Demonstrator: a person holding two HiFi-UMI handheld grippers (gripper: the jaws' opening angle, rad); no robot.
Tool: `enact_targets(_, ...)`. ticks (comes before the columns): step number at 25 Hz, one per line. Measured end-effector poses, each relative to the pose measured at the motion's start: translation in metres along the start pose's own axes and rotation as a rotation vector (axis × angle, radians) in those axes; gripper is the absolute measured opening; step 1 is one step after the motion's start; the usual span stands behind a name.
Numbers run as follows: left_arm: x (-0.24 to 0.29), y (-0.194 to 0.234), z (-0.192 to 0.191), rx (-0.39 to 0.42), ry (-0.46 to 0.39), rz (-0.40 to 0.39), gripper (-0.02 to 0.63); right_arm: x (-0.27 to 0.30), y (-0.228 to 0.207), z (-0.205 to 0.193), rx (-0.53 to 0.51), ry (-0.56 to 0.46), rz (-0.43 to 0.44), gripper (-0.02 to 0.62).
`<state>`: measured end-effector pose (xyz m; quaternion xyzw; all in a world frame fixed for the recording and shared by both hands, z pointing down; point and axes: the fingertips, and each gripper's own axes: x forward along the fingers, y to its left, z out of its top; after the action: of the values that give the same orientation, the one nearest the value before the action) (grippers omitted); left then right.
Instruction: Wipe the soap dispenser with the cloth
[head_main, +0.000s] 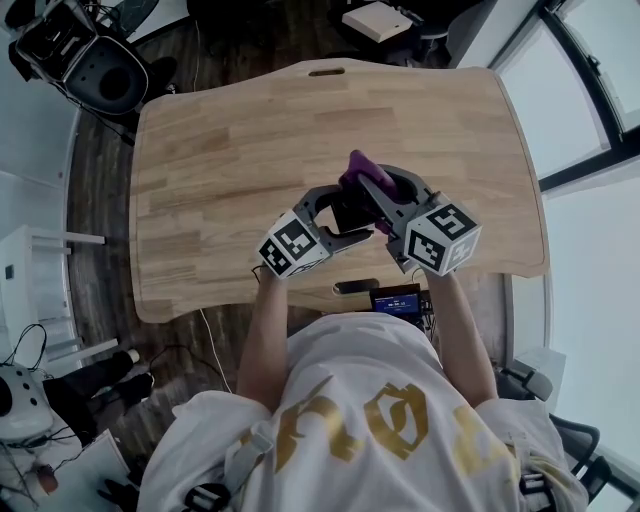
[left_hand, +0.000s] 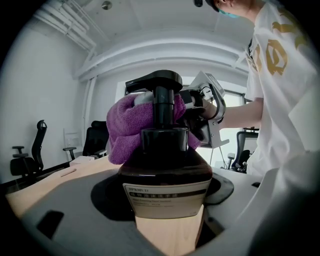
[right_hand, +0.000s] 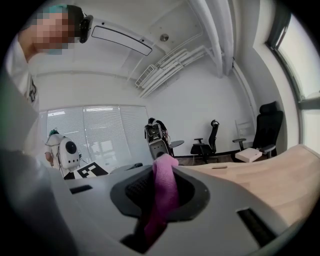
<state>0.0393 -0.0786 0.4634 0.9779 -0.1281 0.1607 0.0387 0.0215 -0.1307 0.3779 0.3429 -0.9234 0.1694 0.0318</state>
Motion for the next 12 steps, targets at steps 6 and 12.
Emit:
enact_targets(6, -0.004, 0.005, -0.003, -0.021, 0.002, 0.023, 0.356, -0.009, 0.008, -0.004, 0.058, -0.025, 0.052, 0.051)
enact_targets(12, -0.008, 0.015, -0.009, -0.066, -0.002, 0.046, 0.356, -0.016, 0.025, -0.008, 0.075, -0.040, 0.135, 0.051)
